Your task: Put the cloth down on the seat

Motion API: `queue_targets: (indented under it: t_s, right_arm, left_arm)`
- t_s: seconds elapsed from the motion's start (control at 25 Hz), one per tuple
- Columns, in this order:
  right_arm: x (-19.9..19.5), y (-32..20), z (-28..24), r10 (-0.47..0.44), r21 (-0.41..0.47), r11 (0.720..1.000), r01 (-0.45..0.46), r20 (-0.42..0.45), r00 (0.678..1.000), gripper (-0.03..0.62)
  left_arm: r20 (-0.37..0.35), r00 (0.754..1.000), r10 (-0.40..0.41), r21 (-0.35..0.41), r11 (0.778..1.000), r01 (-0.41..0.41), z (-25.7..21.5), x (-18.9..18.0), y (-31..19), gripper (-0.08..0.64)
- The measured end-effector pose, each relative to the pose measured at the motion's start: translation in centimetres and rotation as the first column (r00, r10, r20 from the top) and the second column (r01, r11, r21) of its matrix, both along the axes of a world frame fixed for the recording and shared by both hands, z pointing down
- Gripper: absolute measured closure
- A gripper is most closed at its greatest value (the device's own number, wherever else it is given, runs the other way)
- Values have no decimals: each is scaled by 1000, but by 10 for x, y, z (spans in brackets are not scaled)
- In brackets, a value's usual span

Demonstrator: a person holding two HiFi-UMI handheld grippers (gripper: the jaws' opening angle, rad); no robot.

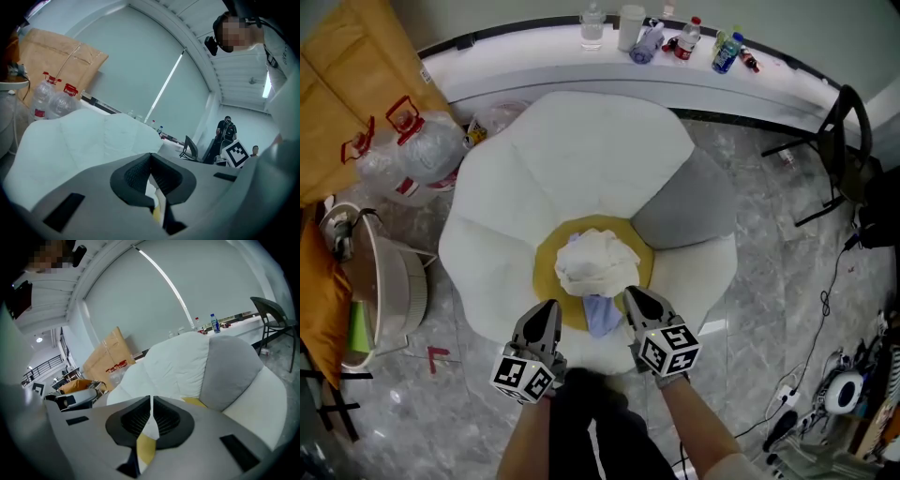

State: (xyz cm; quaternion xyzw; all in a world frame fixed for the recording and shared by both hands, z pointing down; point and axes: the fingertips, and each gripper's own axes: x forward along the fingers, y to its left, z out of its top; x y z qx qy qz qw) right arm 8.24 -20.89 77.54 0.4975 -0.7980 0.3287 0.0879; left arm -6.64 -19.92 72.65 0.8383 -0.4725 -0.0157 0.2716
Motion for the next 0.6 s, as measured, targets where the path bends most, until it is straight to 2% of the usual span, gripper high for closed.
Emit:
queue_targets:
  t_s: [0.6]
  right_arm:
    - [2,22,-121,-49,52,997,48,17,999,571]
  left_arm:
    - [-6,1000,-5,29,1000,5,-112,4,12,546]
